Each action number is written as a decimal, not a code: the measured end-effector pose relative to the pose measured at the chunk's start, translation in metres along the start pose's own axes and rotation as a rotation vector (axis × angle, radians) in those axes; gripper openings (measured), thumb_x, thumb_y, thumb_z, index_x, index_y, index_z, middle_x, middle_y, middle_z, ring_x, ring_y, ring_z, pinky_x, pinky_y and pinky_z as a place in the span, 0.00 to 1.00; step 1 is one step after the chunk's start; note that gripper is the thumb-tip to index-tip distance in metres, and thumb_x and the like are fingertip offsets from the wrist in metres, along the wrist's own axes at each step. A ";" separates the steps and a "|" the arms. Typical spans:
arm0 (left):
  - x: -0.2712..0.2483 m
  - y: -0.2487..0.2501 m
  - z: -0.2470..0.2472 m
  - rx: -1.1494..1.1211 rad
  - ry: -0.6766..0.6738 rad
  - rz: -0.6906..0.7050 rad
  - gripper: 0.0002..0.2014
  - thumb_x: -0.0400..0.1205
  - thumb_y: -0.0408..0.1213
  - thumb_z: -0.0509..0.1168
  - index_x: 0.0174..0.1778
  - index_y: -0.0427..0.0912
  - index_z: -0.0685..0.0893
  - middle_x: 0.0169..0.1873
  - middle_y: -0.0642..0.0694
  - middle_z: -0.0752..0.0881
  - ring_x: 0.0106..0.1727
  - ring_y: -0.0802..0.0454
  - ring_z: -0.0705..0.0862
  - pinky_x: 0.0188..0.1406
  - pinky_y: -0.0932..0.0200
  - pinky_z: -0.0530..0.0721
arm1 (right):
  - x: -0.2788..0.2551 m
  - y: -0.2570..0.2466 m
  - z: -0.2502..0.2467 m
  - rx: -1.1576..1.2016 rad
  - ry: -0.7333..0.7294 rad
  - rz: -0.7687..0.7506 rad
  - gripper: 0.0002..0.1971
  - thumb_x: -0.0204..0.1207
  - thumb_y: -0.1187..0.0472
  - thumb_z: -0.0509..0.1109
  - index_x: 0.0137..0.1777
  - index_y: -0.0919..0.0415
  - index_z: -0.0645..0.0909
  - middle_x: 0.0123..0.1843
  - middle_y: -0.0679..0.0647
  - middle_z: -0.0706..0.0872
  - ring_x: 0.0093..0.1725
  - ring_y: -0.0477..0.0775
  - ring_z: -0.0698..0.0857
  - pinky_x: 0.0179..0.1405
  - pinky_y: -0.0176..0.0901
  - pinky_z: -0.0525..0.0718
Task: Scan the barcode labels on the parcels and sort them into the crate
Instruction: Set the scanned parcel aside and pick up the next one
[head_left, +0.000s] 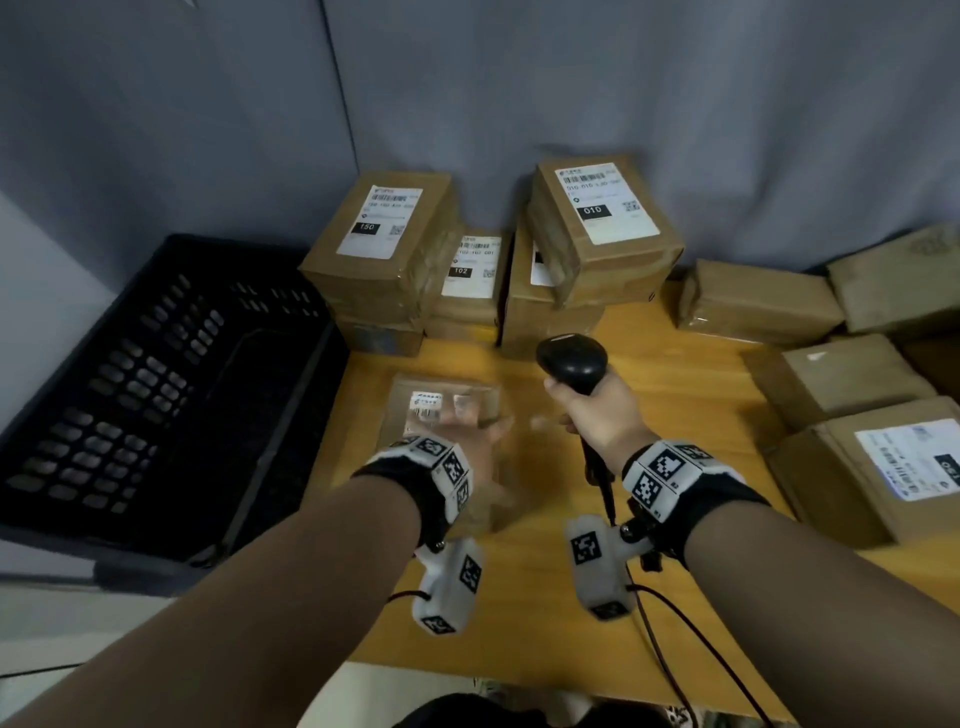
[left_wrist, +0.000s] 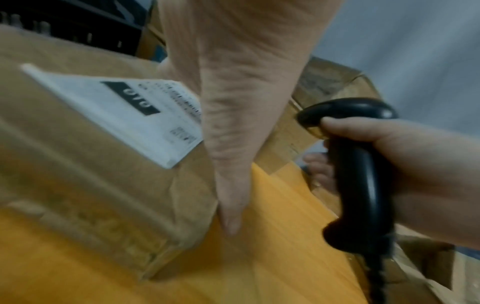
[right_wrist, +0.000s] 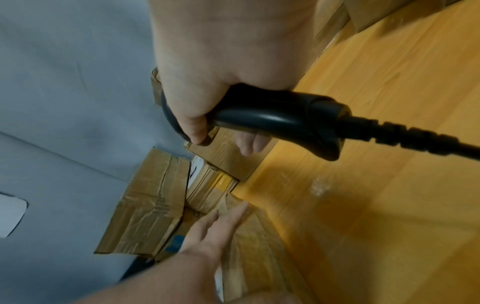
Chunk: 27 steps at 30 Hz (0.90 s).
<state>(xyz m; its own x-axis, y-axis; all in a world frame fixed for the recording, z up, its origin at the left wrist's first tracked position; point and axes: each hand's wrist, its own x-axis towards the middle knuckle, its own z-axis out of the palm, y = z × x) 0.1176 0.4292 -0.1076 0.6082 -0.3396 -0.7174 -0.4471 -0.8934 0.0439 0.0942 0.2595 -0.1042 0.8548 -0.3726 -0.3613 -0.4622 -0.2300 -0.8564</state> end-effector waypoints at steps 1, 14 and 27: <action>0.003 -0.002 0.005 0.007 0.009 -0.004 0.51 0.70 0.70 0.66 0.81 0.67 0.39 0.83 0.47 0.31 0.82 0.33 0.31 0.73 0.19 0.46 | -0.001 0.000 -0.003 0.010 -0.003 -0.003 0.20 0.77 0.53 0.74 0.65 0.56 0.74 0.43 0.50 0.86 0.35 0.50 0.89 0.35 0.40 0.87; 0.008 -0.076 0.002 0.045 0.177 -0.046 0.46 0.75 0.67 0.63 0.83 0.62 0.44 0.84 0.46 0.38 0.83 0.33 0.41 0.76 0.24 0.51 | 0.011 0.012 0.025 -0.088 -0.083 0.029 0.20 0.73 0.49 0.76 0.59 0.50 0.71 0.52 0.57 0.88 0.52 0.62 0.88 0.59 0.60 0.86; 0.020 -0.048 -0.020 -0.061 0.520 -0.080 0.28 0.85 0.54 0.55 0.78 0.43 0.64 0.78 0.37 0.62 0.79 0.37 0.61 0.75 0.40 0.65 | 0.016 0.016 0.035 -0.135 -0.149 -0.031 0.24 0.74 0.51 0.76 0.67 0.57 0.75 0.48 0.57 0.88 0.44 0.60 0.89 0.50 0.58 0.89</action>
<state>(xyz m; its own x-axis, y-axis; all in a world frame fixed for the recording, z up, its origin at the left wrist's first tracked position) 0.1641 0.4593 -0.1104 0.8910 -0.3567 -0.2809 -0.3564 -0.9328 0.0542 0.1087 0.2814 -0.1369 0.8900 -0.2285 -0.3947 -0.4540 -0.3617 -0.8143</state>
